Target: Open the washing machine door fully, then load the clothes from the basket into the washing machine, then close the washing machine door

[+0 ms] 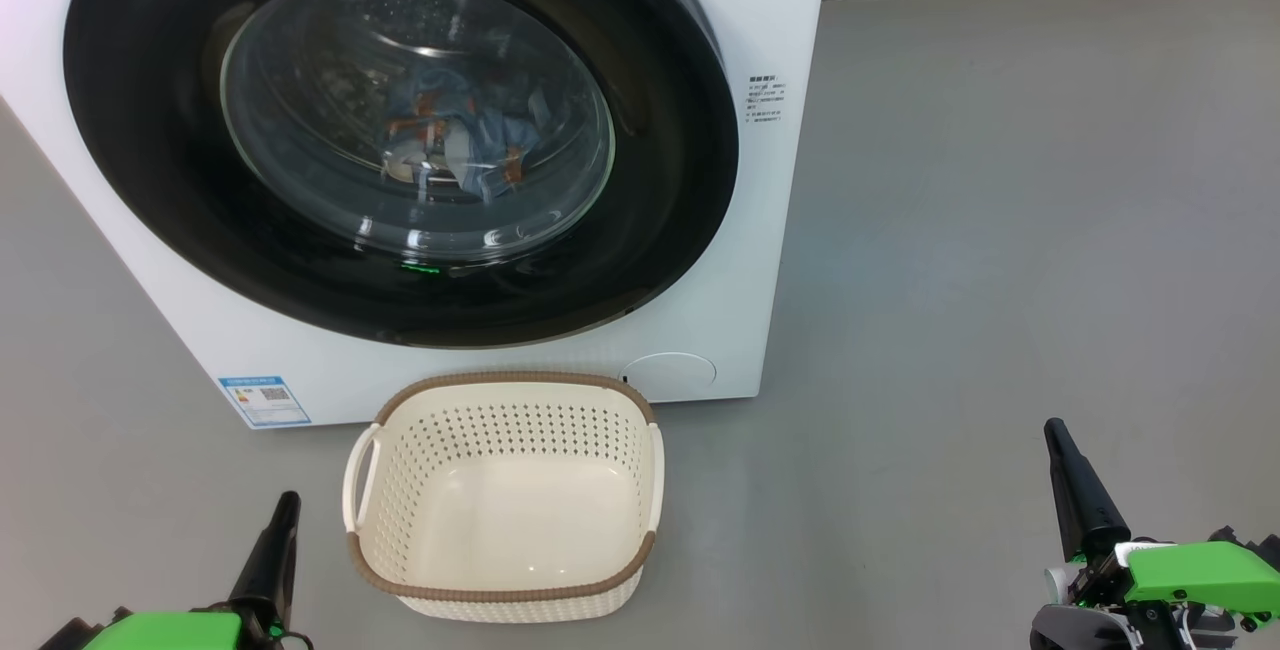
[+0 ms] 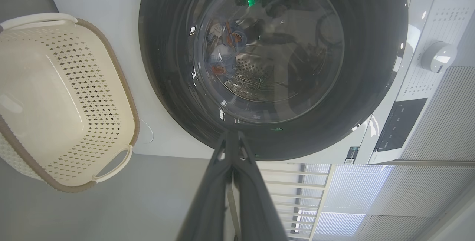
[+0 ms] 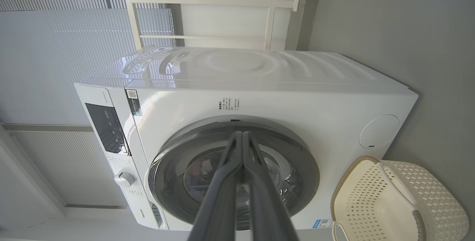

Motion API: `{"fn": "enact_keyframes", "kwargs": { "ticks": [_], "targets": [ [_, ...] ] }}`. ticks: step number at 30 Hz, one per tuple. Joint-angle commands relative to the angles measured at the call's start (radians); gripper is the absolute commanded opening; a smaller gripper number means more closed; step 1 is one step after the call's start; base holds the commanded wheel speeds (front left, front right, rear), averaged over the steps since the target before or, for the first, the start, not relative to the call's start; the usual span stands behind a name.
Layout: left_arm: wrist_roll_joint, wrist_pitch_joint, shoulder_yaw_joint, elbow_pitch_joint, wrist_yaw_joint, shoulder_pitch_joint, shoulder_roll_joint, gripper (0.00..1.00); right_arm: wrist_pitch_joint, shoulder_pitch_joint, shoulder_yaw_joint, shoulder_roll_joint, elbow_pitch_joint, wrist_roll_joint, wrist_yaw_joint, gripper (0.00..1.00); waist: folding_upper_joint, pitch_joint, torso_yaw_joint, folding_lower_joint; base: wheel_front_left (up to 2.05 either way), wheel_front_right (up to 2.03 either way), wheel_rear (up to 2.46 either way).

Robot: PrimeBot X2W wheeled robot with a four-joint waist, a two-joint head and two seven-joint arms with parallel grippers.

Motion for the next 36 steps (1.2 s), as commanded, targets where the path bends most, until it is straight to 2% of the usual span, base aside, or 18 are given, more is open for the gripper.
{"fn": "enact_keyframes", "kwargs": {
  "ticks": [1, 36],
  "targets": [
    [-0.008, 0.007, 0.035, -0.019, -0.003, -0.042, 0.013, 0.0, 0.008, -0.007, 0.023, -0.003, -0.03, 0.004, 0.002, 0.0, 0.0, 0.0, 0.0, 0.0, 0.0, 0.0, 0.0],
    [-0.009, 0.006, 0.034, -0.019, -0.003, -0.042, 0.013, 0.0, 0.008, -0.007, 0.023, -0.003, -0.03, 0.004, 0.002, 0.0, 0.0, 0.0, 0.0, 0.0, 0.0, 0.0, 0.0]
  ]
}}
